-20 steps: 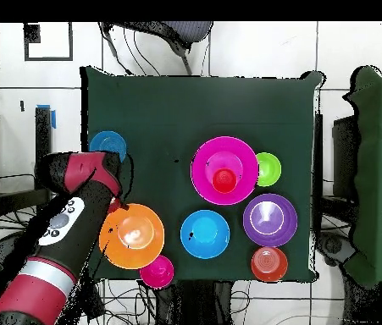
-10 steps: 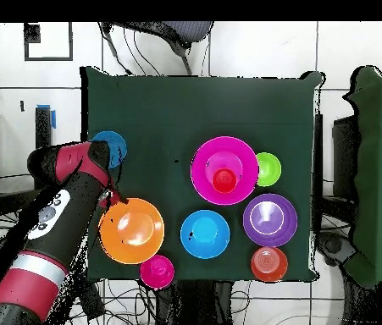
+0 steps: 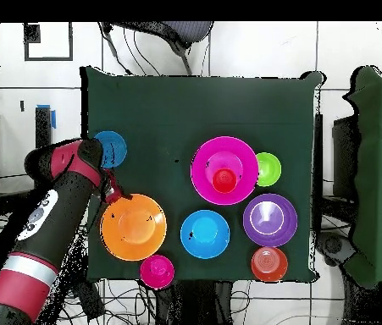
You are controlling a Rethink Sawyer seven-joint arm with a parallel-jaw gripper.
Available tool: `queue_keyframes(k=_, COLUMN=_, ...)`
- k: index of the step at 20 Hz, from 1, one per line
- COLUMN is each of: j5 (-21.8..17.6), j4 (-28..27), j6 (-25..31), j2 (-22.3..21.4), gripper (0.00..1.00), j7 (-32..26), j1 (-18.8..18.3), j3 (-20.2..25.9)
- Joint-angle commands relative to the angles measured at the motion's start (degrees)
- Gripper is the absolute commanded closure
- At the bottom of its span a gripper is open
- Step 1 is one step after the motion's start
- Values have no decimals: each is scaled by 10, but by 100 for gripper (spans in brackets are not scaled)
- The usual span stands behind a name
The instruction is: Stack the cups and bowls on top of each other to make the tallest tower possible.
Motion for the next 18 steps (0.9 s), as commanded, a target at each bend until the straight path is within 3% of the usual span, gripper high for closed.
queue_keyframes(k=1, j5=-39, j4=-53, j6=3, j2=36, gripper=100, j7=89, j1=-1, j3=9)
queue_keyframes(k=18, j5=-30, j4=-124, j6=91, j2=69, gripper=100, j7=67, j1=0, j3=-49)
